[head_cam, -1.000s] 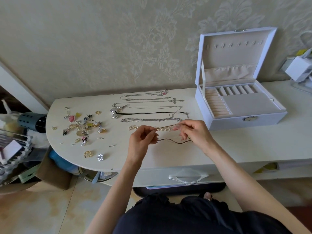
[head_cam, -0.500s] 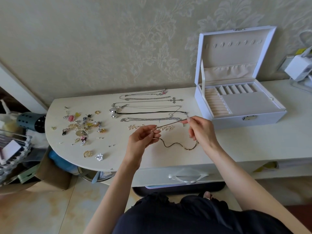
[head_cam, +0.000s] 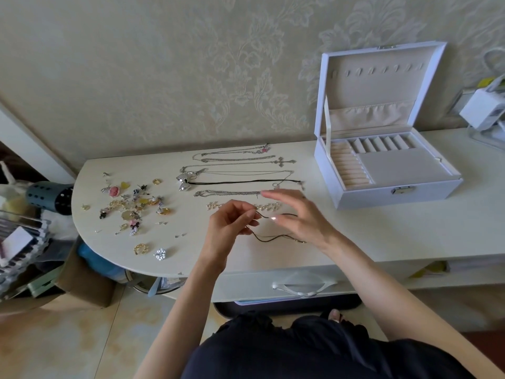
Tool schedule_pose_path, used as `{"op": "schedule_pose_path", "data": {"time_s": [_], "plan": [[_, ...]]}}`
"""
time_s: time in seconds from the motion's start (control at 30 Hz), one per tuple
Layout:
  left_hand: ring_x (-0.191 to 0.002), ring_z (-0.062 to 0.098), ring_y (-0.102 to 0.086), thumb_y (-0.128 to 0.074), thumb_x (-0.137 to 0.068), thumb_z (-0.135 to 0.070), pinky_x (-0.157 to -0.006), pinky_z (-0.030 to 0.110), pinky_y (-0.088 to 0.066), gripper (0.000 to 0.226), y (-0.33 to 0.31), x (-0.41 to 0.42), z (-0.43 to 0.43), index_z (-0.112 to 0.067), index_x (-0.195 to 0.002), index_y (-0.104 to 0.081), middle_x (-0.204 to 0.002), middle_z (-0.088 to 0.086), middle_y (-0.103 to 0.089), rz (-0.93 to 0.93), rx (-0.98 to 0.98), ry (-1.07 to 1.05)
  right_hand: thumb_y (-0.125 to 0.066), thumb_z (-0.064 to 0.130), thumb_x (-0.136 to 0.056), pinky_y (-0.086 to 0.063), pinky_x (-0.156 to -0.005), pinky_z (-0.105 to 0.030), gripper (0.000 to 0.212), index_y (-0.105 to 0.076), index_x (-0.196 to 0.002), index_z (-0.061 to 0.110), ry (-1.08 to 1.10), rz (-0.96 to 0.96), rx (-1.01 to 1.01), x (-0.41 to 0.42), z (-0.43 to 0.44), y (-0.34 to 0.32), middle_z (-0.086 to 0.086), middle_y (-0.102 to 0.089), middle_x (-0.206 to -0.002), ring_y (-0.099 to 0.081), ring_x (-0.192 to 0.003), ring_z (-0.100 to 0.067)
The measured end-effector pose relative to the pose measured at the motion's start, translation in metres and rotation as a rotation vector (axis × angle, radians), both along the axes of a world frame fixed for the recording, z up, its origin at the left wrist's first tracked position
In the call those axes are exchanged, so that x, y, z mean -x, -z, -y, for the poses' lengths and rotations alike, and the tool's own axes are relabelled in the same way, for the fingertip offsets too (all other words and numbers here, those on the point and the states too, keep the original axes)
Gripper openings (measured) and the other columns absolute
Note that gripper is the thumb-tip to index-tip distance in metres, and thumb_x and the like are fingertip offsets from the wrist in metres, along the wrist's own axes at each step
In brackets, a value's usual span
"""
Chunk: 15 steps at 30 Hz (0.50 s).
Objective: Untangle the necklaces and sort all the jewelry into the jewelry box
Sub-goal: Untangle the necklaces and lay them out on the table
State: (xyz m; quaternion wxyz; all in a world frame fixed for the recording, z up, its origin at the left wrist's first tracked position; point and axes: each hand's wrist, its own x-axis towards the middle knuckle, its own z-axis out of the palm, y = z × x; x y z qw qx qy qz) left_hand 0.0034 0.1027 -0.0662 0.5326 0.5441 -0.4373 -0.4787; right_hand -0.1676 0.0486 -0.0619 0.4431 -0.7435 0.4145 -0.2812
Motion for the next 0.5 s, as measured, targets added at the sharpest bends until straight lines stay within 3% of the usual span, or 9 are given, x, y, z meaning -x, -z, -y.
{"op": "schedule_pose_path", "data": {"time_s": [0.1,0.17,0.2,0.33,0.43,0.5], "plan": [[-0.072,0.012,-0.062,-0.057,-0.089,-0.002,-0.062,0.021,-0.049,0.006,-0.002,0.002,0.001,-0.006,-0.086,-0.060,-0.079,0.007,-0.067,0.027,0.027,-0.016,-0.063,0.017,-0.089,-0.043,-0.085,-0.019,0.030,-0.063,-0.117,0.028,-0.086,0.016,-0.119,-0.014,-0.006,0.001,0.007,-0.067,-0.086,-0.059,-0.089,-0.001],[-0.070,0.011,-0.064,-0.059,-0.088,-0.002,-0.060,0.020,-0.050,0.004,-0.002,0.000,0.002,-0.005,-0.086,-0.060,-0.079,0.007,-0.066,0.013,0.021,-0.128,-0.063,0.021,-0.089,-0.041,-0.063,-0.021,0.011,-0.072,-0.095,0.025,-0.010,0.004,-0.110,-0.013,-0.004,0.004,0.006,-0.062,-0.066,-0.050,-0.063,-0.005],[-0.069,0.010,-0.065,-0.060,-0.088,-0.002,-0.059,0.019,-0.050,0.005,0.000,-0.002,0.002,-0.006,-0.085,-0.061,-0.078,0.006,-0.067,0.002,0.012,-0.193,-0.062,0.022,-0.090,-0.035,-0.055,-0.019,0.012,-0.073,-0.085,0.025,0.019,0.019,-0.112,-0.011,-0.003,0.005,0.008,-0.057,-0.059,-0.043,-0.056,-0.005],[-0.070,0.009,-0.066,-0.060,-0.088,-0.005,-0.058,0.018,-0.049,0.007,0.008,-0.012,0.003,-0.011,-0.084,-0.061,-0.080,0.006,-0.068,0.021,-0.025,-0.402,-0.058,0.019,-0.092,-0.037,-0.064,-0.022,0.021,-0.071,-0.076,0.019,0.093,0.118,-0.124,0.002,0.000,0.002,0.005,-0.058,-0.066,-0.040,-0.060,-0.007],[-0.073,0.011,-0.065,-0.058,-0.089,-0.006,-0.058,0.020,-0.048,0.010,0.013,-0.020,0.003,-0.013,-0.083,-0.059,-0.080,0.005,-0.067,0.030,-0.031,-0.569,-0.059,0.016,-0.091,-0.039,-0.063,-0.013,0.018,-0.072,-0.080,0.011,0.140,0.177,-0.137,0.007,0.001,-0.001,0.017,-0.058,-0.055,-0.044,-0.059,-0.006],[-0.076,0.013,-0.065,-0.057,-0.090,-0.007,-0.056,0.019,-0.048,0.010,0.015,-0.025,0.003,-0.013,-0.083,-0.058,-0.080,0.004,-0.067,0.063,-0.034,-0.650,-0.062,0.014,-0.089,-0.041,-0.065,-0.012,0.015,-0.072,-0.079,0.010,0.174,0.243,-0.162,0.010,0.002,0.001,0.013,-0.056,-0.052,-0.049,-0.060,-0.008]]}}
